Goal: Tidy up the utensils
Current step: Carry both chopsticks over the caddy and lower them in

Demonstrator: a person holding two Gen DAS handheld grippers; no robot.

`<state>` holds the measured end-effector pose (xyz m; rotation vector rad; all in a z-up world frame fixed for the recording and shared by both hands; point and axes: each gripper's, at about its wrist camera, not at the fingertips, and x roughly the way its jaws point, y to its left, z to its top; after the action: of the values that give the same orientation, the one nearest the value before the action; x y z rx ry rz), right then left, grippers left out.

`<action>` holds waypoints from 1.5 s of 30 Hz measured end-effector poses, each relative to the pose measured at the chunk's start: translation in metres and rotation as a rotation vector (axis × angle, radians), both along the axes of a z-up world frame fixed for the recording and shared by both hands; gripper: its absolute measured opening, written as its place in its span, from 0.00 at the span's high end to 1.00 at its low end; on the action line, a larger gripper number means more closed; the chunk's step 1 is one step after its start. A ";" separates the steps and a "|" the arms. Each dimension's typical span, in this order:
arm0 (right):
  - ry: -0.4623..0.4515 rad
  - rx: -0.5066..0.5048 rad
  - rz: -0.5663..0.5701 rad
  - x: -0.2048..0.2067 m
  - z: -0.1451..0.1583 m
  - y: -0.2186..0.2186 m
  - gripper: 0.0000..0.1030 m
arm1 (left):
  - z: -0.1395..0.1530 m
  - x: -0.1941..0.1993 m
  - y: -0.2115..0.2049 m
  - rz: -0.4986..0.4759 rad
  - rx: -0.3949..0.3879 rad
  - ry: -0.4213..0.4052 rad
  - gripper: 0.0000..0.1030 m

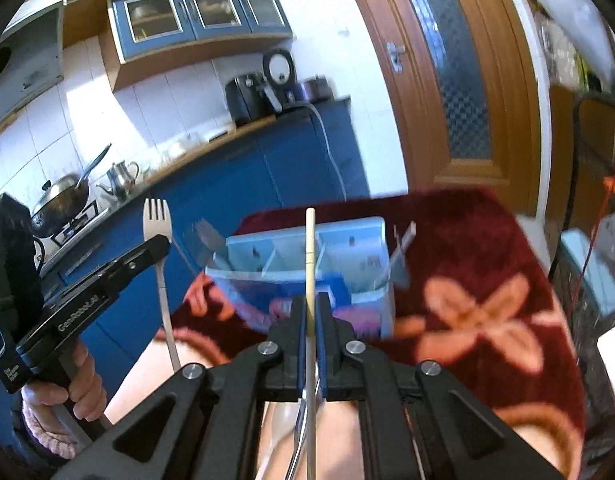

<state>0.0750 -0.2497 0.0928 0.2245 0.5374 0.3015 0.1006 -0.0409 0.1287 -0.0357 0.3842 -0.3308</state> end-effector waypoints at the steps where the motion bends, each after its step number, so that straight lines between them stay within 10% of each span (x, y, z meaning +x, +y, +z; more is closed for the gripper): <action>1: -0.023 0.003 -0.003 0.004 0.004 0.000 0.94 | 0.003 0.004 -0.001 0.005 -0.002 -0.007 0.96; 22: -0.239 -0.023 -0.191 0.079 0.027 0.004 0.94 | 0.011 0.080 -0.007 0.159 0.024 -0.188 0.96; 45: -0.325 -0.137 -0.276 0.106 0.004 0.016 0.94 | -0.023 0.088 -0.018 0.167 0.073 -0.178 0.96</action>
<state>0.1806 -0.2333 0.0966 0.1107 0.2001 0.0297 0.1887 -0.0590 0.1061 0.0329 0.2148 -0.1528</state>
